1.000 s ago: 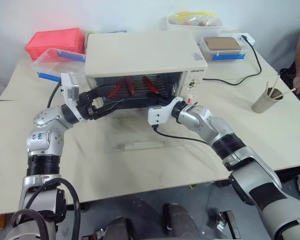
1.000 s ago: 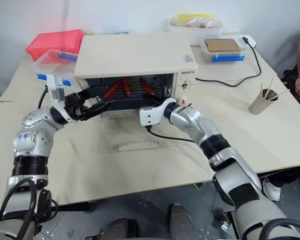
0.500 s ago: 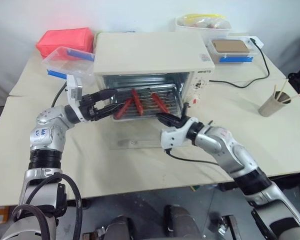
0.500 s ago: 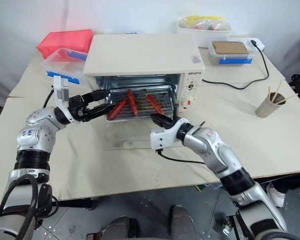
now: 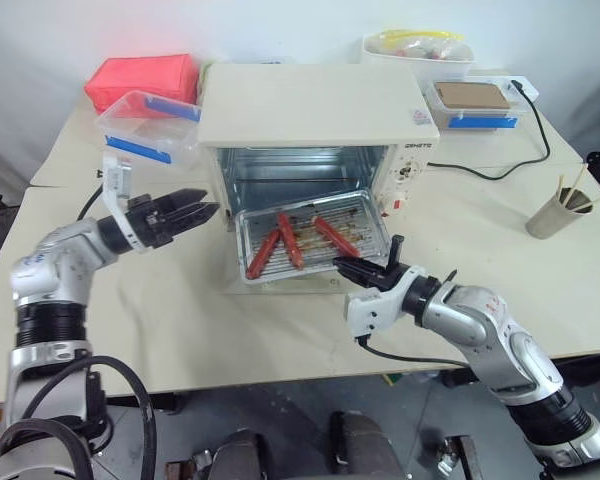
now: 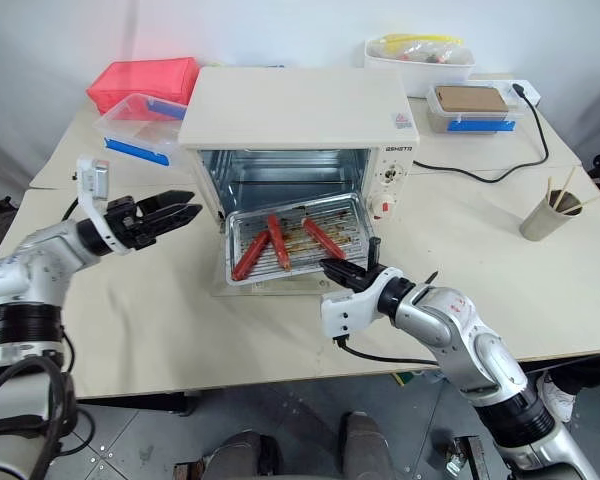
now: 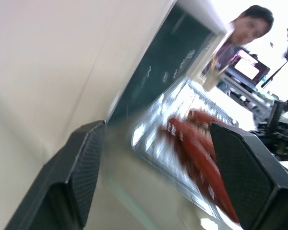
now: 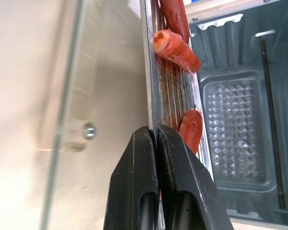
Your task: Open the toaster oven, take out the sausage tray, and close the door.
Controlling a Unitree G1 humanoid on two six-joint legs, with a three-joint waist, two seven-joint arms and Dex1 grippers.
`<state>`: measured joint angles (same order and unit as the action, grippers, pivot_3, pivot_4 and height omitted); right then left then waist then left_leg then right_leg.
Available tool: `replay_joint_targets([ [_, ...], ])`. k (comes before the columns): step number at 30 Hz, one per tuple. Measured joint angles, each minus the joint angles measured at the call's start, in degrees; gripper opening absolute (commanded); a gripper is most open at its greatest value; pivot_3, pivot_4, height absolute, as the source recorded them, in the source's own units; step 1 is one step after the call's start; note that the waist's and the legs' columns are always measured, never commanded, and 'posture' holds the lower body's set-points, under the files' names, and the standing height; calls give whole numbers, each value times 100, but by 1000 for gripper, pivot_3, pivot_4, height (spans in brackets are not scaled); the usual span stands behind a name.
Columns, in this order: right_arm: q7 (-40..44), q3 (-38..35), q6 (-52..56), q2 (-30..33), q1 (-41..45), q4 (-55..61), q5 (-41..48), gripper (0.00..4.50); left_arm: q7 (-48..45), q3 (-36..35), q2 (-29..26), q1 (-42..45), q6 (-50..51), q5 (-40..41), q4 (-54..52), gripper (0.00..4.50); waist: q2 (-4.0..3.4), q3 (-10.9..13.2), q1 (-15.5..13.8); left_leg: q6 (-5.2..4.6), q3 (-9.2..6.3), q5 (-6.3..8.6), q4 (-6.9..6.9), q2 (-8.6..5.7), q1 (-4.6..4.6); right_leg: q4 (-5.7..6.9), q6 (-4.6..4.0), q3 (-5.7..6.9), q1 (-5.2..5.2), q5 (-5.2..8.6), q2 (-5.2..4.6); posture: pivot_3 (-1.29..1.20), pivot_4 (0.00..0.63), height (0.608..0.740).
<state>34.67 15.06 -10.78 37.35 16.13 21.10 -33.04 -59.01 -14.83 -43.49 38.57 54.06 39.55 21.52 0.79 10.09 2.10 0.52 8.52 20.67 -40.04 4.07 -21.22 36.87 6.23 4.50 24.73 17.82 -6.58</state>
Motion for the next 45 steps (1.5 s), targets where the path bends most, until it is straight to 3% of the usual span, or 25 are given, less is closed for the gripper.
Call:
replay_joint_targets([
  [6,19,-1,-50,-29,-63,46,25,13,688,-408,-160,-85,2725,690,-140,3647,5,1,-53,1,-2,-1,-9,0,4,4,0,-1,-7,0,-1,0,150,740],
  [9,13,26,-126,-144,181,7,60,13,1098,-840,74,-30,3543,960,-205,3647,6,1,-50,2,-2,-1,-8,0,4,5,0,-1,-7,0,0,0,150,740],
  [24,39,257,-806,-288,717,-592,277,13,3210,-1341,508,-64,3833,3038,-34,3647,8,0,-40,5,-3,-2,-7,-4,9,12,0,-6,-7,0,-7,0,150,740],
  [36,105,261,-1074,-292,813,-706,470,0,4944,-1784,1262,-318,3838,4190,41,55,10,-1,-32,5,-8,-3,-7,-4,11,16,0,-6,-7,0,-6,0,150,740],
  [45,269,274,-1082,-297,767,-701,597,0,6163,-1741,1338,-792,3611,5593,116,18,11,-2,-38,5,-20,-3,-7,-4,18,16,0,-12,-10,0,-9,0,150,740],
])
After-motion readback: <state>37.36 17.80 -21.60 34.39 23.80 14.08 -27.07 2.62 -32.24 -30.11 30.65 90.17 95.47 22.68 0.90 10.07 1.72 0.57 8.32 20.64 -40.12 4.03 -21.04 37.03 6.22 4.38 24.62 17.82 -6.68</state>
